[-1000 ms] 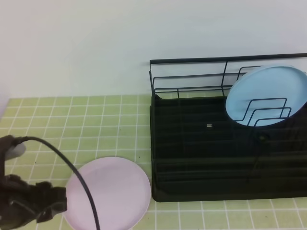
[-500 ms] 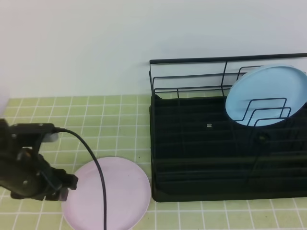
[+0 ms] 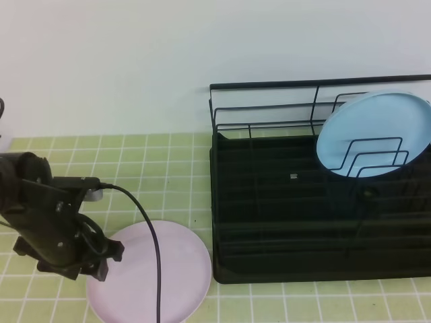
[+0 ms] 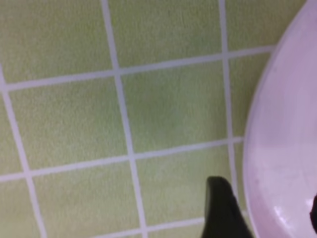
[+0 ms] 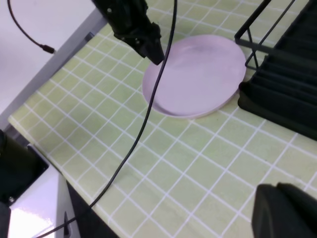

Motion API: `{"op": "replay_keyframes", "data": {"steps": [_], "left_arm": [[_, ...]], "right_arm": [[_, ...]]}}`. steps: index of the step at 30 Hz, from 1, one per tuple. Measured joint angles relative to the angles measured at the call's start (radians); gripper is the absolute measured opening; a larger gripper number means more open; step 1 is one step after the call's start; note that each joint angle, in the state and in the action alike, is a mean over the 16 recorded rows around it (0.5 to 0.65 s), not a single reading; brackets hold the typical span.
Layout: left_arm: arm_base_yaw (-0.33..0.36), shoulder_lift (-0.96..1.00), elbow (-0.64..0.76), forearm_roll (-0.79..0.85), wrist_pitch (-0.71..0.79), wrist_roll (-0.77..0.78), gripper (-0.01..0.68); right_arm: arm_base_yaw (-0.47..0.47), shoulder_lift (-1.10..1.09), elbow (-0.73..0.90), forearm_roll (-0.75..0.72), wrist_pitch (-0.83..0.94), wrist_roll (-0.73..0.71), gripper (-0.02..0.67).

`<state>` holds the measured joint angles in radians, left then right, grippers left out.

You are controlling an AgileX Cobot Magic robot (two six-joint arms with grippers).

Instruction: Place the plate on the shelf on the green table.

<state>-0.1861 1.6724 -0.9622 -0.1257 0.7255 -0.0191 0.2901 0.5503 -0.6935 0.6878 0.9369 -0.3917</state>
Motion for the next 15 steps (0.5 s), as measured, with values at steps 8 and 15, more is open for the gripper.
{"op": "replay_keyframes", "data": {"steps": [8,15], "left_arm": [[0.0,0.042,-0.005,-0.027,-0.042,0.004,0.329],[0.0,0.064,-0.005,-0.046,-0.074,0.009,0.287]], "right_arm": [[0.0,0.0,0.0,0.016,0.013,0.0,-0.004],[0.0,0.0,0.0,0.034,0.013,0.0,-0.003]]}}
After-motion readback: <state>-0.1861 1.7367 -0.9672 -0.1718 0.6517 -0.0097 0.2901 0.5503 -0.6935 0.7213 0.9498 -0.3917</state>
